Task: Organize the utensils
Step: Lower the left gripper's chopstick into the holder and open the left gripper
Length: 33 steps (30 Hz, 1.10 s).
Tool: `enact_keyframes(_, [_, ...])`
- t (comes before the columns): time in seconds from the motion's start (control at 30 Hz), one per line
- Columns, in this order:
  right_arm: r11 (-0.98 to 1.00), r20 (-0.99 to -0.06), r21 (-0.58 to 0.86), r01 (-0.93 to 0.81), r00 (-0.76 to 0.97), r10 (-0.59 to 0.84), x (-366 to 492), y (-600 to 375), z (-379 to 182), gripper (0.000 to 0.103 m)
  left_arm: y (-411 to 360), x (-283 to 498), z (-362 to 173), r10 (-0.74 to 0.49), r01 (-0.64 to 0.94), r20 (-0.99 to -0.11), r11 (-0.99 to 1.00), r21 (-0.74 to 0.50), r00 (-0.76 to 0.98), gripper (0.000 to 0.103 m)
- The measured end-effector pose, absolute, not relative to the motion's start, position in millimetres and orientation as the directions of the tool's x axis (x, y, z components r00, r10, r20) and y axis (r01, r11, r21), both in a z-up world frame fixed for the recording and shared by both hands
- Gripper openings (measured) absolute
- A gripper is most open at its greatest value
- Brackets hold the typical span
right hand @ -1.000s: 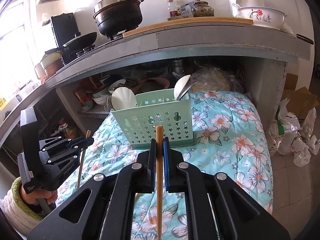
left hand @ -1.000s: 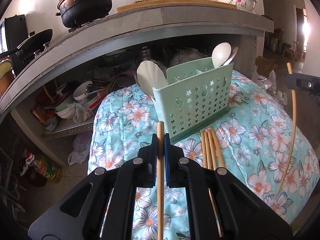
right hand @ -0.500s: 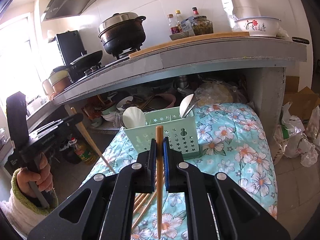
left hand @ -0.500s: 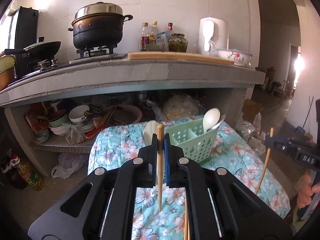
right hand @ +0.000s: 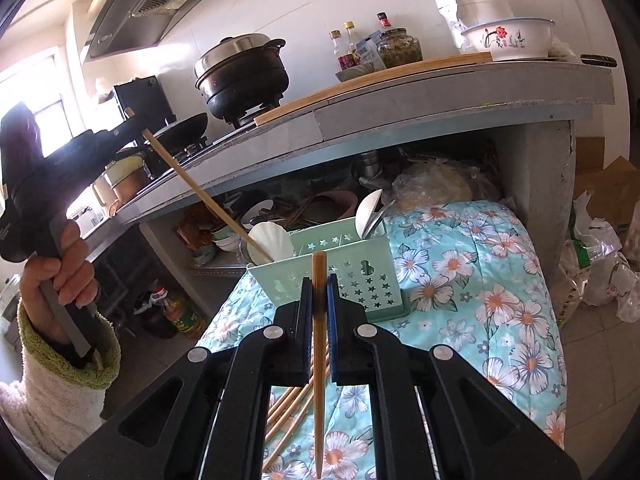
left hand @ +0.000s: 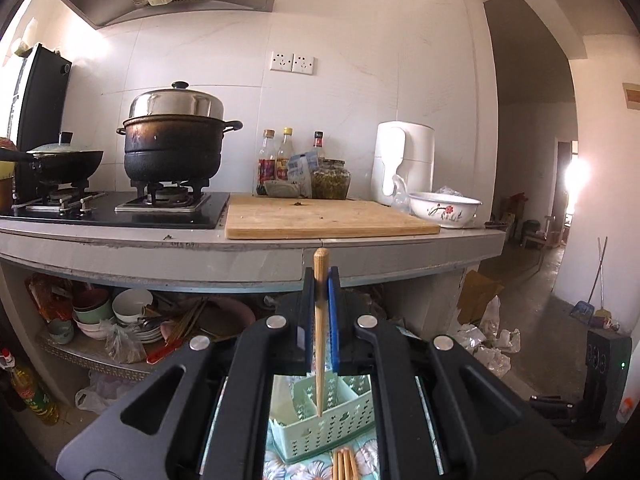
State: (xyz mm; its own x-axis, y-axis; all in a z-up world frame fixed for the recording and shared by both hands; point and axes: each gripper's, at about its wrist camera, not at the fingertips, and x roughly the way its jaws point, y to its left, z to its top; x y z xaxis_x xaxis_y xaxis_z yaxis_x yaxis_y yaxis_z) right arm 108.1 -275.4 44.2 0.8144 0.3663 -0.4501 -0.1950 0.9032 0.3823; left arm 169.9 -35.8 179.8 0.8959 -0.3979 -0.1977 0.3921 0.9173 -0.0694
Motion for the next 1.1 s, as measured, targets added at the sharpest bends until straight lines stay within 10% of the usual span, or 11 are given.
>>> enact_keyframes(0.87, [0.899,-0.494,0.397,-0.186,0.782,0.38,134.9,-278.8,28.7,0.007,-66.4,291.9,75.4,-0.378,0.372,-0.433,0.923,-0.103,0.818,0.006])
enact_keyframes(1.1, [0.907,-0.491,0.379,-0.185,0.79,0.367,135.4,-278.0,36.2,0.007,-57.3,274.1,83.2,-0.403,0.388,-0.409,0.914,-0.123,0.819,0.04])
